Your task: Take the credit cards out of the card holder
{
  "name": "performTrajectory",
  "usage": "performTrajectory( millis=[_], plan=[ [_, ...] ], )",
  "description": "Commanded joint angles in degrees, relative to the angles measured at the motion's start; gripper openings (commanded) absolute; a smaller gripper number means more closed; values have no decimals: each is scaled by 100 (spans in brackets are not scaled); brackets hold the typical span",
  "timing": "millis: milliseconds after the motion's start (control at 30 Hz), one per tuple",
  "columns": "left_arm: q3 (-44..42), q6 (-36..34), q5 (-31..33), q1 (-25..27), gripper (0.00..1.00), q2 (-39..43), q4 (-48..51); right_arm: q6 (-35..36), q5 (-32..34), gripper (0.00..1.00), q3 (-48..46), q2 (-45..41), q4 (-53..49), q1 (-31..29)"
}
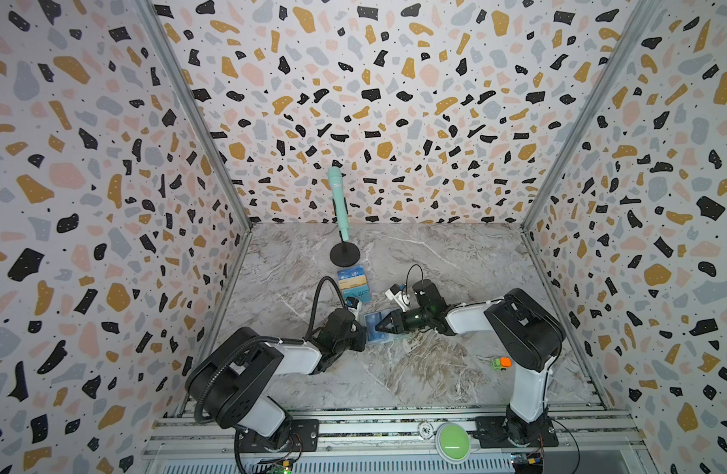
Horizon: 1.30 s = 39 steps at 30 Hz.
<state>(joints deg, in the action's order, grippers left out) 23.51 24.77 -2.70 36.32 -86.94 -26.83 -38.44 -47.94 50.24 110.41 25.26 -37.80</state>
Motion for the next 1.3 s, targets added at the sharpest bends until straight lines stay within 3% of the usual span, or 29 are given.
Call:
performTrajectory(
  millis=[0, 800, 1267],
  plan=[
    [-96, 19, -152, -10, 1, -175, 310, 81, -292, 37, 230, 92, -39, -105],
    [-127, 45, -108, -10, 1, -243, 301, -353, -621, 37, 393, 577, 545, -105],
    [-153, 43, -38, -10, 1, -175, 371, -449, -646, 36, -63, 162, 929, 47]
  ],
)
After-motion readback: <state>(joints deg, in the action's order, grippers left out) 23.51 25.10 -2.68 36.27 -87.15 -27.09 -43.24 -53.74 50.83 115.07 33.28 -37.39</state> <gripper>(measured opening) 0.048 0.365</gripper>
